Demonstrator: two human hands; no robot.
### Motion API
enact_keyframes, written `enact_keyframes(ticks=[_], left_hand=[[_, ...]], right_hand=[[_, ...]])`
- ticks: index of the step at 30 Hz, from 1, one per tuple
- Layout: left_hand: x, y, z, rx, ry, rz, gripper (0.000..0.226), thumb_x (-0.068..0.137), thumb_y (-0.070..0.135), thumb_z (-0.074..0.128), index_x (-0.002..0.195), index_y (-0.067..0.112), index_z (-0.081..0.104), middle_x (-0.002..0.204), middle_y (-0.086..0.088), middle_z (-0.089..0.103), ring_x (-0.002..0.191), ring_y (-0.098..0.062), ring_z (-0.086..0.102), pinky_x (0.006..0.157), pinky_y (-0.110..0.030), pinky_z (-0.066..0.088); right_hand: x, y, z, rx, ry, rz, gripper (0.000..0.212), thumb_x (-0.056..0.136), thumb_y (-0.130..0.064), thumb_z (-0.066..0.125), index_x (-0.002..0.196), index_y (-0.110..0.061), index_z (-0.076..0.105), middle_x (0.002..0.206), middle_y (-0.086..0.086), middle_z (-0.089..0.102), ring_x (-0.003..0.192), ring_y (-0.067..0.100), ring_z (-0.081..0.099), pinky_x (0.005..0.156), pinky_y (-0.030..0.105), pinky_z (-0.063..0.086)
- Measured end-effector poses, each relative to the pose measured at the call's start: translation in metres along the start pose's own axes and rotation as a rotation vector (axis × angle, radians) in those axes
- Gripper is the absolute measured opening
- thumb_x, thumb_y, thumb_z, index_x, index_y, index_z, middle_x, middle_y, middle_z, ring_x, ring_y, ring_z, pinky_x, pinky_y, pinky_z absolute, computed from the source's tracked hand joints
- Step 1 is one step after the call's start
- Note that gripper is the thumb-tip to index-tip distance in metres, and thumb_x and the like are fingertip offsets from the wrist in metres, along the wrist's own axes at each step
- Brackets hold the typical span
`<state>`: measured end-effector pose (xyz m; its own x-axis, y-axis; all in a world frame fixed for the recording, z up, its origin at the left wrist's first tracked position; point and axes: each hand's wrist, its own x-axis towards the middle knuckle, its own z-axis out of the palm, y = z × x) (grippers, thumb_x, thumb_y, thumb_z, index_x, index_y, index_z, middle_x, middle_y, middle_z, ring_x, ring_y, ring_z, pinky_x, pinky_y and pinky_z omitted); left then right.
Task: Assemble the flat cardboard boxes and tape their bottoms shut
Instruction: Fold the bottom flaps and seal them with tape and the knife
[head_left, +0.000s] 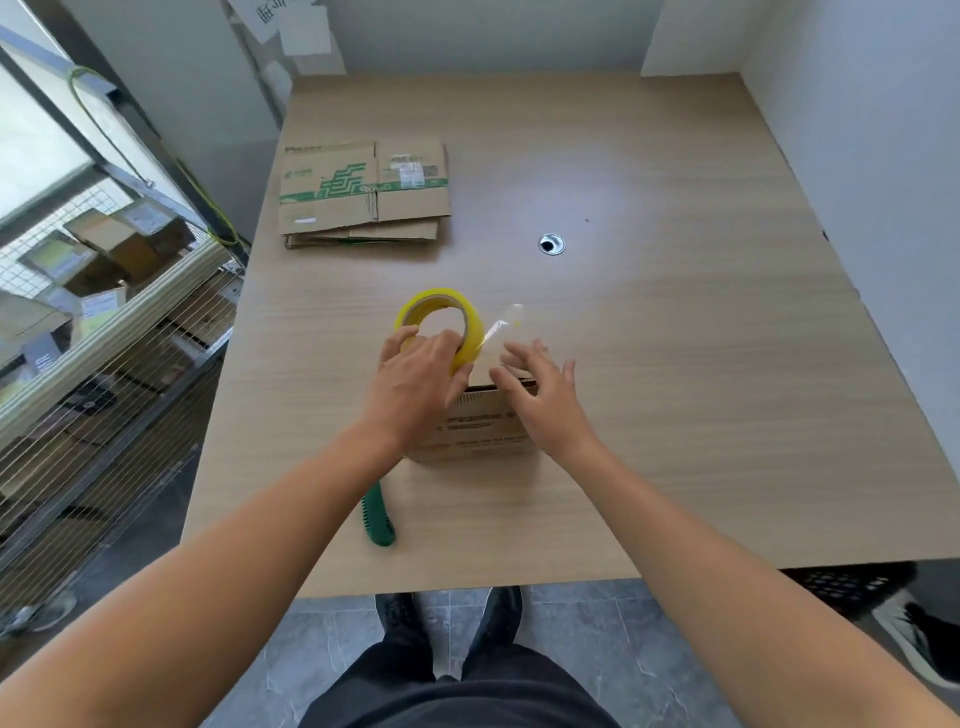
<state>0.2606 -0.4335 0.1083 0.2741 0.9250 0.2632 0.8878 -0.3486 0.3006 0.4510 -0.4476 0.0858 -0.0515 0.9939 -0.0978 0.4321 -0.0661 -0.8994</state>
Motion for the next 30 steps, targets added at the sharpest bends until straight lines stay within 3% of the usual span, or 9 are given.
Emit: enact_keyframes(ticks=[2, 4, 8, 10, 14, 21, 23, 27, 30], left_hand=[[-0.006, -0.001, 0.011, 0.028, -0.008, -0.003, 0.015, 0.096, 0.032, 0.059, 0.098, 0.019, 0.053, 0.073, 0.012, 0.044, 0.085, -0.023, 0.064, 0.107, -0.037, 0.025], [-0.014, -0.005, 0.021, 0.056, -0.022, 0.001, 0.014, 0.095, 0.032, 0.059, 0.1, 0.021, 0.054, 0.075, 0.01, 0.052, 0.091, -0.022, 0.064, 0.105, -0.038, 0.023], [-0.024, -0.011, 0.038, 0.086, -0.059, 0.017, 0.019, 0.095, 0.033, 0.061, 0.111, 0.024, 0.056, 0.106, 0.009, 0.069, 0.108, -0.019, 0.062, 0.107, -0.04, 0.02], [-0.025, -0.013, 0.045, 0.096, -0.037, 0.037, 0.02, 0.094, 0.032, 0.064, 0.11, 0.023, 0.056, 0.107, 0.007, 0.069, 0.106, -0.022, 0.062, 0.107, -0.04, 0.022], [-0.026, -0.019, 0.055, 0.116, 0.039, 0.059, 0.016, 0.095, 0.033, 0.063, 0.105, 0.022, 0.058, 0.097, 0.007, 0.065, 0.097, -0.022, 0.059, 0.11, -0.042, 0.024], [-0.024, -0.024, 0.062, 0.094, 0.095, 0.067, 0.018, 0.096, 0.034, 0.061, 0.102, 0.017, 0.061, 0.098, 0.002, 0.062, 0.096, -0.024, 0.056, 0.116, -0.044, 0.023], [-0.024, -0.025, 0.063, 0.083, 0.106, 0.072, 0.019, 0.095, 0.034, 0.062, 0.098, 0.015, 0.062, 0.099, 0.0, 0.063, 0.096, -0.026, 0.058, 0.117, -0.045, 0.026], [-0.024, -0.027, 0.067, 0.068, 0.118, 0.071, 0.023, 0.095, 0.036, 0.059, 0.096, 0.013, 0.063, 0.1, -0.002, 0.065, 0.097, -0.027, 0.059, 0.117, -0.045, 0.028], [-0.024, -0.029, 0.069, 0.062, 0.14, 0.078, 0.024, 0.096, 0.037, 0.058, 0.096, 0.014, 0.063, 0.1, -0.001, 0.064, 0.096, -0.026, 0.058, 0.118, -0.044, 0.027]], right_hand=[[0.001, 0.003, 0.0, 0.117, 0.039, 0.079, 0.052, 0.099, -0.046, 0.059, 0.143, -0.02, 0.049, 0.121, -0.013, 0.064, 0.151, 0.013, 0.023, 0.125, 0.053, 0.006], [0.003, 0.005, 0.001, 0.16, 0.046, 0.129, 0.051, 0.1, -0.046, 0.058, 0.143, -0.021, 0.049, 0.118, -0.014, 0.062, 0.146, 0.011, 0.028, 0.123, 0.055, 0.015], [0.004, 0.001, 0.006, 0.195, 0.052, 0.186, 0.046, 0.098, -0.043, 0.063, 0.136, -0.019, 0.057, 0.121, -0.008, 0.061, 0.132, 0.019, 0.051, 0.115, 0.051, 0.035], [0.004, -0.001, 0.008, 0.21, 0.082, 0.2, 0.037, 0.093, -0.044, 0.07, 0.123, -0.023, 0.064, 0.117, -0.008, 0.065, 0.123, 0.02, 0.058, 0.109, 0.051, 0.042], [0.007, -0.004, 0.011, 0.283, 0.137, 0.241, 0.028, 0.078, -0.047, 0.072, 0.095, -0.025, 0.067, 0.104, -0.005, 0.07, 0.107, 0.024, 0.065, 0.101, 0.058, 0.045], [0.002, 0.006, 0.007, 0.186, 0.156, 0.085, 0.014, 0.081, -0.035, 0.076, 0.076, -0.026, 0.066, 0.089, -0.005, 0.073, 0.094, 0.022, 0.066, 0.095, 0.066, 0.043], [0.0, 0.011, 0.002, 0.133, 0.145, 0.03, 0.017, 0.082, -0.03, 0.079, 0.076, -0.029, 0.063, 0.084, -0.011, 0.069, 0.091, 0.018, 0.063, 0.095, 0.064, 0.042], [-0.007, 0.015, -0.005, -0.087, 0.034, -0.06, 0.022, 0.092, -0.028, 0.074, 0.084, -0.041, 0.058, 0.087, -0.022, 0.063, 0.099, 0.011, 0.05, 0.099, 0.044, 0.028], [-0.005, 0.014, -0.012, -0.058, 0.055, -0.065, 0.012, 0.094, -0.023, 0.072, 0.087, -0.029, 0.064, 0.085, -0.021, 0.063, 0.094, 0.011, 0.051, 0.103, 0.055, 0.035]])
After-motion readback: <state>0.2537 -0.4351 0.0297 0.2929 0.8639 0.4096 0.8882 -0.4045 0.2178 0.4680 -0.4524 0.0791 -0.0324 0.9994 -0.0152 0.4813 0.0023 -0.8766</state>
